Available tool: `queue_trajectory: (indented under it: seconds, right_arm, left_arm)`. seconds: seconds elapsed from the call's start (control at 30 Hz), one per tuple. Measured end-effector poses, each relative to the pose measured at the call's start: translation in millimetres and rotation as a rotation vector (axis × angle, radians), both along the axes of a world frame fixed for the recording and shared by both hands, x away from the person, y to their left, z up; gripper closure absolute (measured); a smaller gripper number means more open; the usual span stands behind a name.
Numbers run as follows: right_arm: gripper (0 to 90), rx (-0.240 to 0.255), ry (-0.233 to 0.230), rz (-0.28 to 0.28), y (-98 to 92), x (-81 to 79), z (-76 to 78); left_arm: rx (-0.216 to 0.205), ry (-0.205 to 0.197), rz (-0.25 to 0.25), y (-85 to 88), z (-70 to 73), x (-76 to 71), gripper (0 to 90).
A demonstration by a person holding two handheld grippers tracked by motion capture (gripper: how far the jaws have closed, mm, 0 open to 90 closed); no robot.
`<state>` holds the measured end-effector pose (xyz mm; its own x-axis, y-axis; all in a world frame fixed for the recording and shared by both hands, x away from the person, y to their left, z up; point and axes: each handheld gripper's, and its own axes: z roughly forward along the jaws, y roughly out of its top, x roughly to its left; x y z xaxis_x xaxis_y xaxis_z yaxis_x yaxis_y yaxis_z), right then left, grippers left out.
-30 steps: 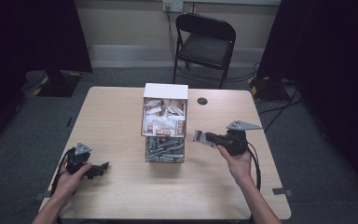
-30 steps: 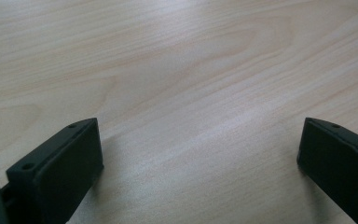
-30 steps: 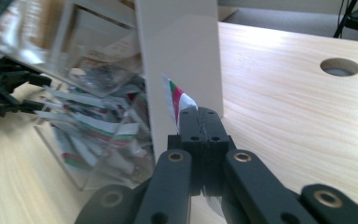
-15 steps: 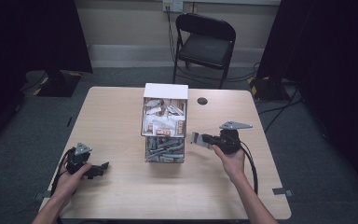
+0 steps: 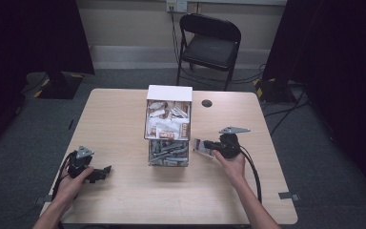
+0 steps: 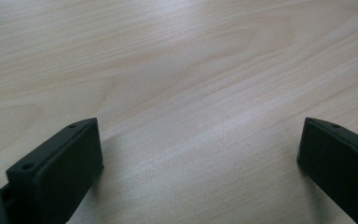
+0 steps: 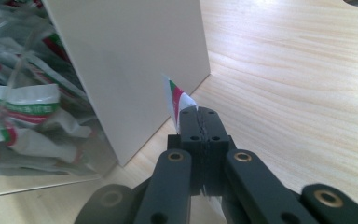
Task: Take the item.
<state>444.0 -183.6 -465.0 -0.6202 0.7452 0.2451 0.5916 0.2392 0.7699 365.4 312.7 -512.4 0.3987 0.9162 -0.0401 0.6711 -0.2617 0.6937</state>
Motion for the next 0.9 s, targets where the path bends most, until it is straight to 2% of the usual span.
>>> queue_trajectory:
  seconds: [0.23,0.9]
  right_arm:
    - [89.4,0.022,0.011,-0.022,-1.9,7.1,-6.8]
    - [86.2,0.007,-0.008,-0.068,-3.8,17.2,-13.0]
  left_arm:
    - [0.0,0.0,0.0,0.0,0.0,0.0,0.0]
    - [0.0,0.0,0.0,0.0,0.0,0.0,0.0]
